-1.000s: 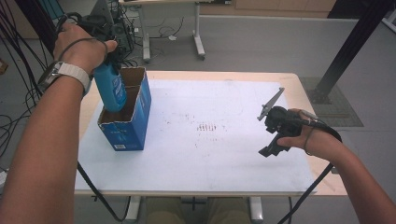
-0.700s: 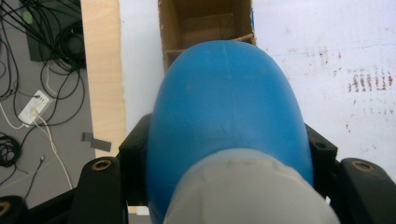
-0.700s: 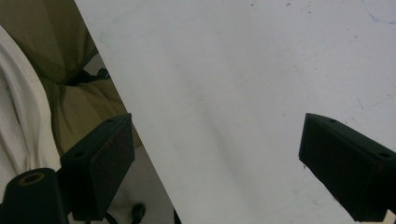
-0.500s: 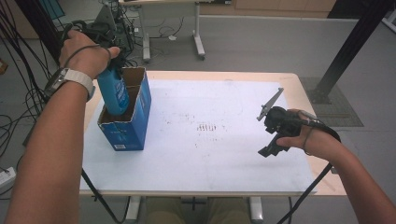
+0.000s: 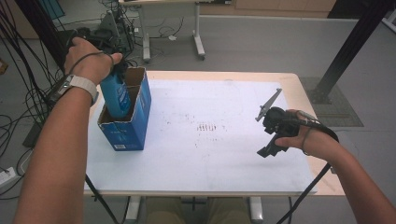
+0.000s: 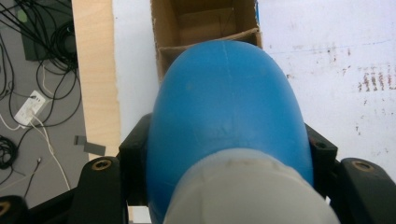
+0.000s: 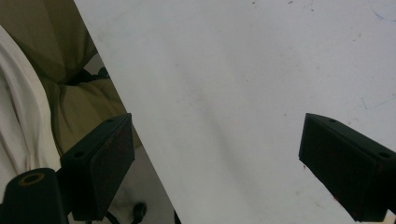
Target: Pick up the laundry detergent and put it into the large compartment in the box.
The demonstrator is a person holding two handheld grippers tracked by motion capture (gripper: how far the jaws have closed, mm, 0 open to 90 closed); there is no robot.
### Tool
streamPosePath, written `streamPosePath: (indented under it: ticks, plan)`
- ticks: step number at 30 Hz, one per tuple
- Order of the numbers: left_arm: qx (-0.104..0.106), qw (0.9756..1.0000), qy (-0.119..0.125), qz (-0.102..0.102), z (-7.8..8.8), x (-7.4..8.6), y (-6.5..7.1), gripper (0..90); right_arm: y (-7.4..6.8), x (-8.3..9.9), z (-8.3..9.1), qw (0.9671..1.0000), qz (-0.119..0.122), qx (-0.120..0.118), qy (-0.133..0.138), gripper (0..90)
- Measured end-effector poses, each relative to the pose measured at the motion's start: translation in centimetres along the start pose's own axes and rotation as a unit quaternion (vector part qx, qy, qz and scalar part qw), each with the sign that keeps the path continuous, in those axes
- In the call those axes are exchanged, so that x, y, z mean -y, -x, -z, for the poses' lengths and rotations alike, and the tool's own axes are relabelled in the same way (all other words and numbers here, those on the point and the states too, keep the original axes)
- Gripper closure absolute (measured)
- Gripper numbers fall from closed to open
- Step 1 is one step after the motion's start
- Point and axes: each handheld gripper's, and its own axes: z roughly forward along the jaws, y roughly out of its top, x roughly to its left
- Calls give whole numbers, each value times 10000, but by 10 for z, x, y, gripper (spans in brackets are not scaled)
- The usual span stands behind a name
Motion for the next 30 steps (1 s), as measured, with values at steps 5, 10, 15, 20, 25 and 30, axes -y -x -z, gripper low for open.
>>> streamPosePath:
  ticks: [5, 10, 15, 20, 25, 30]
  plan:
    - [29, 10000, -35, -13, -7, 0, 0, 378, 0, 0, -1, 10000, -15, -6, -10, 106]
    - [-7, 10000, -10, -51, -14, 1, 1, 378, 1, 0, -2, 10000, -19, -5, -35, 106]
    - [-37, 10000, 29, -49, -17, 1, 1, 379, 1, 0, -3, 10000, -19, -19, -32, 106]
    - [-79, 9999, 64, -64, -20, 2, 1, 378, 1, 1, -4, 10000, -41, -26, -40, 106]
    - [-61, 9999, 50, -70, -25, 1, 3, 378, 1, 1, -4, 10000, -50, -26, -27, 106]
    - [-40, 9999, 60, -82, -29, 1, 4, 378, 2, 2, -5, 10000, -63, -42, -37, 106]
